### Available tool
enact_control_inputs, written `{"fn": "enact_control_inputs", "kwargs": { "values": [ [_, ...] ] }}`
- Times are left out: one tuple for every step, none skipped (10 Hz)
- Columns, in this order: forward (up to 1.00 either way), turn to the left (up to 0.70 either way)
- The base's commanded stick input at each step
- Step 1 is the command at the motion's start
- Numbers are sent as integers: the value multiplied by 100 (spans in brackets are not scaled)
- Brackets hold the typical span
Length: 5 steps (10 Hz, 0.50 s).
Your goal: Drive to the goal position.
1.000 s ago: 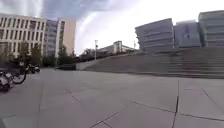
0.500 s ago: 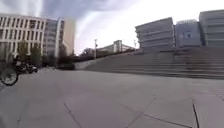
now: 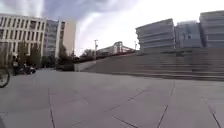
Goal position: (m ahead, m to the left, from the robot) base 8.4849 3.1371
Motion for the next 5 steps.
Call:
{"fn": "enact_control_inputs", "kwargs": {
  "values": [
    [85, 0],
    [85, 0],
    [85, 0],
    [85, 0],
    [85, 15]
  ]
}}
